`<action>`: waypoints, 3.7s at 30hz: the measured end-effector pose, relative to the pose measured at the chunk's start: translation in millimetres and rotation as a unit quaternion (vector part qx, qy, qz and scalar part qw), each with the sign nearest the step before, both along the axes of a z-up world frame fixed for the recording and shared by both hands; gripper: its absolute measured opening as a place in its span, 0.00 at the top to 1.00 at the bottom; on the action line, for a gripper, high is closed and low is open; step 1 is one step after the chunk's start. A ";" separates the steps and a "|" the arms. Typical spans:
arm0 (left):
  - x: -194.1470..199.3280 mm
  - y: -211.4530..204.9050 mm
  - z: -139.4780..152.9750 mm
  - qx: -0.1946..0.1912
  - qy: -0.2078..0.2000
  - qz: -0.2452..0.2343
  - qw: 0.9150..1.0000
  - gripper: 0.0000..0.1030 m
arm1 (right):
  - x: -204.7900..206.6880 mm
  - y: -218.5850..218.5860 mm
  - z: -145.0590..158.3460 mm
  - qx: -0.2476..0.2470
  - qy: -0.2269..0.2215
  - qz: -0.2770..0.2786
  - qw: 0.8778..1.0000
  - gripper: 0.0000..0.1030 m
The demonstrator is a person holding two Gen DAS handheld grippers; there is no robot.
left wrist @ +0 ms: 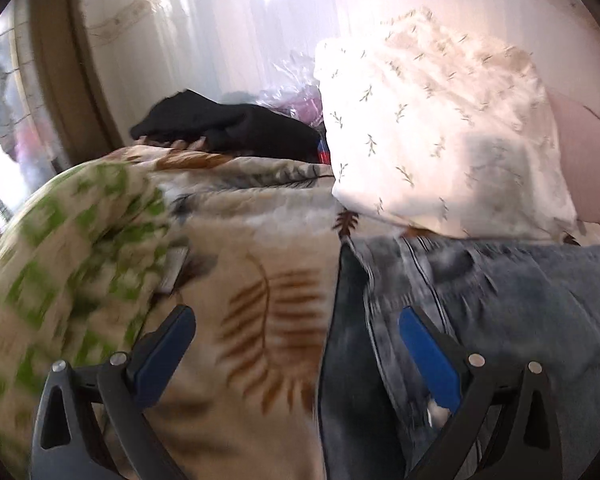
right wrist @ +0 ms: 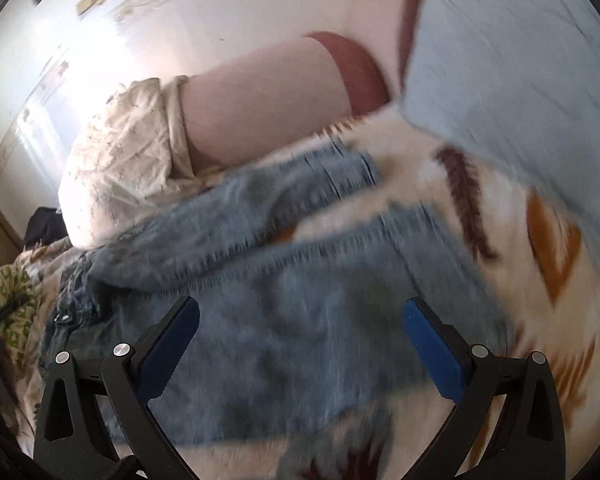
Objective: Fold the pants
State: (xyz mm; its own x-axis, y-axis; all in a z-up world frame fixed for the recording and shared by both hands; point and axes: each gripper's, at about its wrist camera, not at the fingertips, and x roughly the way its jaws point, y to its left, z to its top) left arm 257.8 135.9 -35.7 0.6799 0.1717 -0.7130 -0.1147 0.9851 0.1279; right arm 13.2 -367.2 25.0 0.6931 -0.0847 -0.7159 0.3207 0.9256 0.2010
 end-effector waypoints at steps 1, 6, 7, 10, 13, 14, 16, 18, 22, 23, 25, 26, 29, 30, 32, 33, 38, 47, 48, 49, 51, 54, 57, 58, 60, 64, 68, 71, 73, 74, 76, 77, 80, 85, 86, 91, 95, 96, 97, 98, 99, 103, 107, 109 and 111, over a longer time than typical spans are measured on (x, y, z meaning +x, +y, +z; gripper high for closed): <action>16.1 2.5 -2.5 -0.015 0.016 -0.007 1.000 0.00 | 7.9 -5.2 1.7 -0.003 0.000 0.006 1.000 0.00; 82.1 13.7 -25.7 -0.099 0.093 0.024 0.990 0.06 | 75.7 -39.7 11.6 -0.044 0.004 0.002 0.999 0.00; 90.8 14.7 -29.7 -0.110 0.101 0.030 0.988 0.06 | 83.6 -47.0 12.6 -0.044 0.002 -0.001 0.999 0.00; 111.6 10.4 -44.6 -0.125 0.129 0.040 0.983 0.12 | 115.5 -68.5 15.6 -0.051 -0.002 -0.013 0.999 0.00; 121.9 2.0 -60.3 -0.137 0.163 0.025 0.977 0.39 | 140.7 -85.9 14.2 -0.066 0.004 -0.030 0.997 0.00; 122.8 -1.0 -65.5 -0.144 0.173 0.016 0.974 0.52 | 146.8 -89.5 13.7 -0.070 0.008 -0.032 0.997 0.00; 122.4 -6.4 -73.8 -0.143 0.189 0.008 0.971 0.65 | 161.7 -97.9 10.7 -0.080 0.023 -0.035 0.996 0.00; 120.9 -8.3 -73.7 -0.129 0.180 0.008 0.975 0.77 | 175.8 -104.4 7.3 -0.084 0.037 -0.032 0.995 0.02; 116.9 -4.4 -63.5 -0.144 0.158 -0.002 0.977 0.91 | 203.1 -115.7 4.4 -0.069 0.059 -0.016 0.996 0.17; 116.6 -3.9 -62.5 -0.144 0.157 -0.006 0.977 0.92 | 212.4 -119.3 2.6 -0.056 0.066 -0.008 0.996 0.19; 114.4 -6.5 -61.7 -0.139 0.154 -0.013 0.978 0.93 | 225.5 -123.3 -0.8 -0.037 0.075 -0.002 0.997 0.25; 112.0 -8.4 -61.2 -0.138 0.151 -0.018 0.979 0.93 | 232.1 -125.3 -3.6 -0.027 0.078 -0.001 0.997 0.26; 106.8 -14.2 -58.8 -0.145 0.142 -0.027 0.979 0.94 | 249.8 -129.7 -15.0 0.006 0.088 -0.007 0.996 0.29; 104.4 -14.7 -57.1 -0.150 0.137 -0.030 0.979 0.94 | 256.3 -131.2 -19.7 0.012 0.091 -0.013 0.996 0.29; 107.6 -18.6 -53.8 -0.157 0.131 -0.033 0.978 0.94 | 269.8 -131.4 -32.4 0.007 0.117 -0.020 0.993 0.29; 105.9 -16.1 -50.1 -0.159 0.131 -0.034 0.978 0.94 | 274.9 -130.8 -38.4 -0.007 0.130 -0.025 0.991 0.29; 95.3 -17.6 -36.3 -0.160 0.118 -0.043 0.979 0.94 | 284.7 -134.5 -62.4 -0.008 0.140 -0.027 0.990 0.28; 83.1 -15.8 -6.9 -0.157 0.101 -0.050 0.981 0.94 | 286.9 -123.4 -86.6 0.004 0.174 -0.018 0.985 0.82; 80.2 -14.9 -3.6 -0.160 0.100 -0.052 0.981 0.94 | 284.2 -121.5 -83.1 0.001 0.172 -0.018 0.985 0.83; 75.7 -15.5 1.8 -0.164 0.097 -0.054 0.980 0.94 | 281.6 -119.0 -79.9 -0.004 0.168 -0.017 0.986 0.84; 66.6 -19.5 13.5 -0.170 0.084 -0.056 0.980 0.94 | 270.9 -110.9 -63.8 -0.015 0.141 -0.013 0.990 0.84; 46.0 -13.1 39.5 -0.185 0.060 -0.067 0.979 0.95 | 248.7 -105.3 -28.9 -0.017 0.091 -0.015 0.996 0.85; 20.9 -12.9 69.0 -0.201 0.039 -0.077 0.976 0.95 | 219.8 -104.3 10.8 -0.004 0.042 -0.019 0.999 0.85; 10.5 -13.5 79.6 -0.203 0.032 -0.081 0.975 0.95 | 212.9 -104.7 19.6 -0.003 0.031 -0.020 0.999 0.85; -13.8 -10.6 98.0 -0.209 0.018 -0.092 0.973 0.95 | 191.2 -102.4 43.8 -0.001 0.004 -0.024 1.000 0.85; -49.1 -5.7 107.5 -0.213 0.005 -0.102 0.972 0.95 | 145.7 -102.0 62.9 0.015 -0.025 -0.027 0.999 0.85; -114.7 8.1 111.6 -0.220 -0.009 -0.105 0.970 0.98 | 87.3 -101.1 63.6 0.026 -0.021 -0.025 0.999 0.85; -159.0 22.3 105.8 -0.230 -0.012 -0.097 0.968 0.98 | 34.3 -99.7 57.3 0.045 -0.022 -0.021 0.999 0.85; -182.0 31.5 94.3 -0.231 -0.003 -0.092 0.969 0.98 | 7.8 -96.4 49.7 0.056 -0.017 -0.021 0.998 0.85; -191.3 34.7 86.7 -0.220 0.005 -0.088 0.971 0.98 | -2.8 -93.6 42.8 0.061 -0.012 -0.021 0.998 0.85; -199.7 40.4 72.3 -0.209 0.026 -0.080 0.974 0.98 | -25.2 -89.5 30.4 0.066 -0.005 -0.021 0.998 0.85; -199.4 43.7 67.0 -0.206 0.036 -0.076 0.975 0.98 | -34.2 -87.7 23.8 0.072 -0.002 -0.021 0.997 0.85; -180.3 49.1 66.9 -0.203 0.041 -0.065 0.976 0.98 | -53.6 -87.6 10.9 0.087 0.003 -0.026 0.996 0.85; -117.0 25.4 84.7 -0.189 0.027 -0.064 0.980 0.86 | -63.7 -87.8 -2.1 0.112 -0.017 -0.052 0.992 0.85; -102.7 17.7 88.8 -0.187 0.023 -0.064 0.980 0.69 | -65.1 -89.4 -4.6 0.119 -0.024 -0.056 0.991 0.85; -47.2 -9.1 92.8 -0.210 0.005 -0.044 0.977 0.33 | -62.9 -96.2 -16.7 0.131 -0.022 -0.062 0.989 0.85; -12.9 -29.8 70.0 -0.204 0.046 -0.017 0.978 0.30 | -61.9 -95.7 -17.9 0.130 -0.023 -0.056 0.990 0.85; -7.4 -33.3 63.5 -0.209 0.055 -0.017 0.976 0.32 | -62.3 -95.7 -17.7 0.128 -0.023 -0.052 0.990 0.85; -3.9 -35.2 59.2 -0.213 0.060 -0.016 0.975 0.33 | -62.6 -95.9 -18.0 0.128 -0.023 -0.050 0.990 0.85; 0.2 -37.4 55.7 -0.219 0.063 -0.017 0.974 0.42 | -63.1 -96.5 -19.0 0.130 -0.023 -0.049 0.990 0.85; 4.3 -40.0 53.5 -0.224 0.066 -0.020 0.972 0.53 | -63.1 -97.0 -20.2 0.131 -0.022 -0.048 0.990 0.85; 10.8 -52.6 47.3 -0.227 0.079 -0.035 0.970 0.93 | -62.5 -96.2 -23.4 0.129 -0.013 -0.045 0.991 0.85; 3.4 -56.0 53.9 -0.224 0.063 -0.051 0.971 0.96 | -63.4 -95.8 -21.0 0.125 -0.018 -0.044 0.991 0.85; -4.4 -50.3 60.4 -0.236 0.048 -0.053 0.969 0.96 | -63.4 -95.6 -21.2 0.124 -0.016 -0.045 0.991 0.85; -16.1 -44.1 67.5 -0.245 0.038 -0.060 0.967 0.96 | -65.0 -96.4 -20.7 0.128 -0.018 -0.048 0.990 0.85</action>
State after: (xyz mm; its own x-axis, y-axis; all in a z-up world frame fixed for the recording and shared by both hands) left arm 241.7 91.8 31.8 0.6169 -0.2754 -0.7373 -0.0047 0.9355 -0.3533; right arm -51.8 -463.5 4.3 0.7157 0.0291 -0.6978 0.3937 0.8085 0.4375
